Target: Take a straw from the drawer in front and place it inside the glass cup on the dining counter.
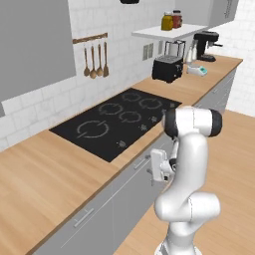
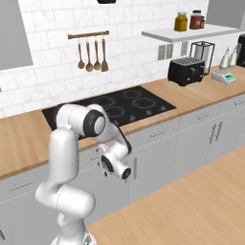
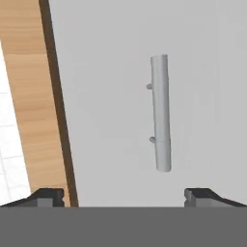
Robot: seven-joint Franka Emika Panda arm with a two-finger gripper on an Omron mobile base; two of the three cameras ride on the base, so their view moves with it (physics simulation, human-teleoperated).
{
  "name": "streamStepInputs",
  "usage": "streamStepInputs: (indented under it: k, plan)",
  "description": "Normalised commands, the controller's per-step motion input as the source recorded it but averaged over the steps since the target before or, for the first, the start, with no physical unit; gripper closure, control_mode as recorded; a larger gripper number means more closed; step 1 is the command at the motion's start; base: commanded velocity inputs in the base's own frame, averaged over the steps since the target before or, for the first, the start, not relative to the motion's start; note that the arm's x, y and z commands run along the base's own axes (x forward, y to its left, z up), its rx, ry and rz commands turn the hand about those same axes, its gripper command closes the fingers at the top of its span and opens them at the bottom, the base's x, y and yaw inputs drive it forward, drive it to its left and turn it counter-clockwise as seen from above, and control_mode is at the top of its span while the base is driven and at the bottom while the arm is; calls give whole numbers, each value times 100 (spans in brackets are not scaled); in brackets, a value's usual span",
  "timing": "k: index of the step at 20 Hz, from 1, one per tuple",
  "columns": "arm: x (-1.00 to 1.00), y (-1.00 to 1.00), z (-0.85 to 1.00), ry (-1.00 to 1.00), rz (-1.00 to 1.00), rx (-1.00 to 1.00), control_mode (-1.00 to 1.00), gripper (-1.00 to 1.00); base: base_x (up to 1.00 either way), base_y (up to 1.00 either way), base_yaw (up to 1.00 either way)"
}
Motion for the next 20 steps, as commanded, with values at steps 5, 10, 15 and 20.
streamStepInputs:
  k: [5,10,15,20]
  plan:
    - [29,1,-40,4,0,-3,-100,-100,0,0,0]
    - [26,0,-41,3,0,-1,-100,-100,0,0,0]
    - [38,4,-31,5,0,-4,-100,-100,0,0,0]
    - [51,10,-26,3,0,-8,-100,-100,0,0,0]
